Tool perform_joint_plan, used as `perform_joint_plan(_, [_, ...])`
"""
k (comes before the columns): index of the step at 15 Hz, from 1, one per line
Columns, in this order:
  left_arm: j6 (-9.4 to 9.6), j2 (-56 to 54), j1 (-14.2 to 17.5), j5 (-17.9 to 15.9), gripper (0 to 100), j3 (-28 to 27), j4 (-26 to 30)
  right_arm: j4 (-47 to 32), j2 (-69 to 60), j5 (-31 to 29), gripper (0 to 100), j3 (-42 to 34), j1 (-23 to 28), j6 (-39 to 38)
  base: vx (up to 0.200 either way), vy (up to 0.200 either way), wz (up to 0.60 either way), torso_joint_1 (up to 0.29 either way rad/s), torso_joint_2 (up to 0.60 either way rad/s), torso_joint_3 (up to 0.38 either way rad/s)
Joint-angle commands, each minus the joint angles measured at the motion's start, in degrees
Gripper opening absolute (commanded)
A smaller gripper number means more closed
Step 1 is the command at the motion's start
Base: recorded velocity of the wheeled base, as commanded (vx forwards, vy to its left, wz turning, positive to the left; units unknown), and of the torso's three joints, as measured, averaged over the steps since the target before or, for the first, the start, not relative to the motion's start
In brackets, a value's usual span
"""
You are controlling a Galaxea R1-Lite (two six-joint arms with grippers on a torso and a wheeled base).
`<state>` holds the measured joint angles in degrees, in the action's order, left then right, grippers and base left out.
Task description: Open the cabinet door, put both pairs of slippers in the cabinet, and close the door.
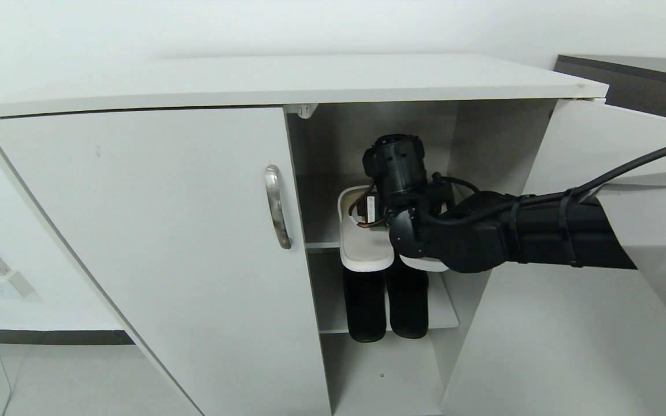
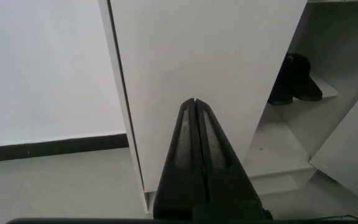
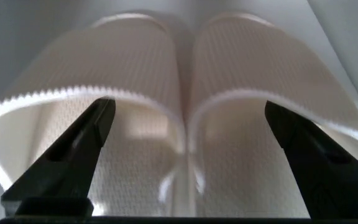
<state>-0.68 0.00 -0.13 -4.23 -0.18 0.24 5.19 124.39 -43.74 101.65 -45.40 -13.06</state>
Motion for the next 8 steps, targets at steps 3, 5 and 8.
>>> perform_joint_plan(3, [-0.02,0.0,0.05,0.01,0,0.01,0.02,0.08,-5.04,-0.38,100,-4.97,-1.71,-0.39,0.0,0.0,0.0,0.0,0.0,0.0])
perform_joint_plan(5, [-0.02,0.0,0.05,0.01,0,0.01,0.02,0.7,-8.29,-0.47,100,-9.01,-3.03,-0.57,0.0,0.0,0.0,0.0,0.0,0.0])
perform_joint_plan(8, [0.07,0.0,-0.04,-0.08,0,0.09,0.02,3.51,-13.83,-0.56,100,-17.09,-5.58,-0.48,0.0,0.0,0.0,0.0,0.0,0.0])
